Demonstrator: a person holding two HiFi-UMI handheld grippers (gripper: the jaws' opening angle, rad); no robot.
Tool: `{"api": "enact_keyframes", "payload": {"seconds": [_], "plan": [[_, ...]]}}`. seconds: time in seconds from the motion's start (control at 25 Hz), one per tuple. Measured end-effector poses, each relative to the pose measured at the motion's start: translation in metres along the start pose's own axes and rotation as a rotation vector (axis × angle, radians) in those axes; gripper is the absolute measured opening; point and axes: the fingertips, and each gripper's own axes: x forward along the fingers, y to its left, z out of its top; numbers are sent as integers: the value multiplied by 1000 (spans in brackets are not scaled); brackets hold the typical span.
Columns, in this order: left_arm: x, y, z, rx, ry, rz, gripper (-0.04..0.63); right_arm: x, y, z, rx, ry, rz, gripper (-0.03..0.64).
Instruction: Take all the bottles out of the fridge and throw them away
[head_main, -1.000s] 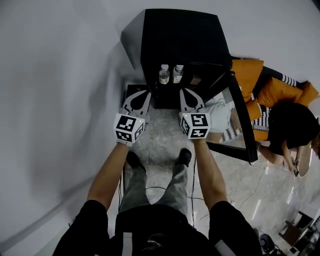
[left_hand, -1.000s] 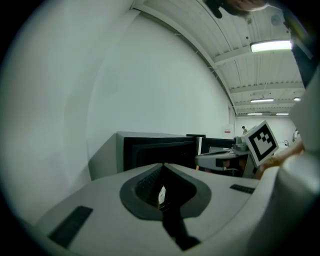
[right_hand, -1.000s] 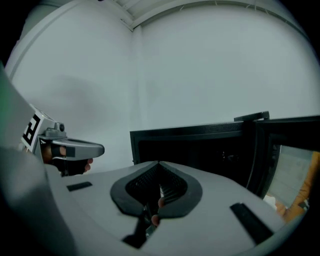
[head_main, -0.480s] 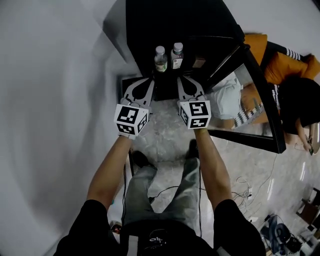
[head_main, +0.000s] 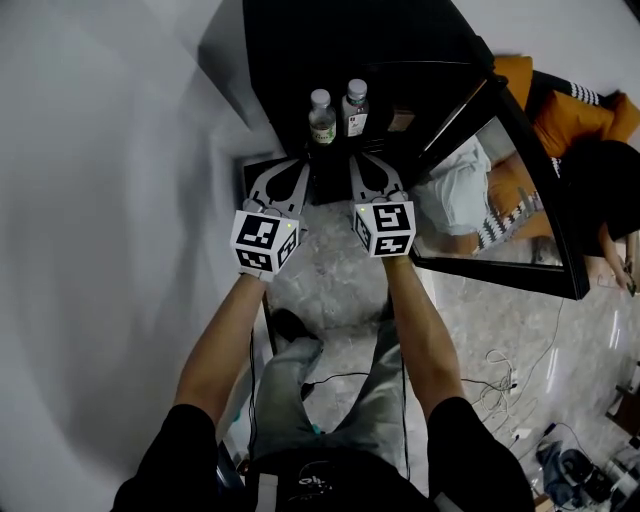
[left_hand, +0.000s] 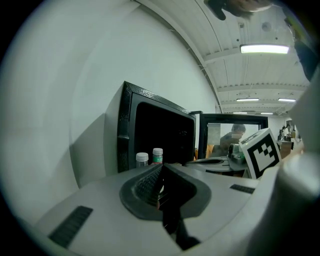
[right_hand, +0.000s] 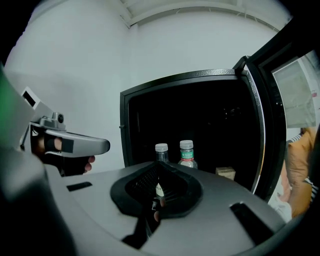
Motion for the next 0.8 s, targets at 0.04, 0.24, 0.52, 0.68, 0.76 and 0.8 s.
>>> {"api": "enact_keyframes", "payload": {"seconds": [0.04, 0.24, 0.52, 0.68, 0.76, 0.8], "plan": [[1, 2, 1, 1, -2, 0, 0, 6, 1, 2, -2, -10, 0, 0], [10, 16, -2, 15, 2, 1, 0, 44, 5, 6, -23, -32, 16, 83], [15, 41, -7, 11, -8, 20, 0, 102, 8, 5, -76, -2, -9, 193], [15, 50, -4, 8, -19, 20, 0, 128, 7, 8, -106, 30, -57, 216], [14, 55, -3, 11, -21, 18, 0, 138, 6, 7, -107, 53, -73, 222], [14, 57, -3, 12, -22, 17, 0, 142, 6, 7, -105, 58, -77, 222]]}}
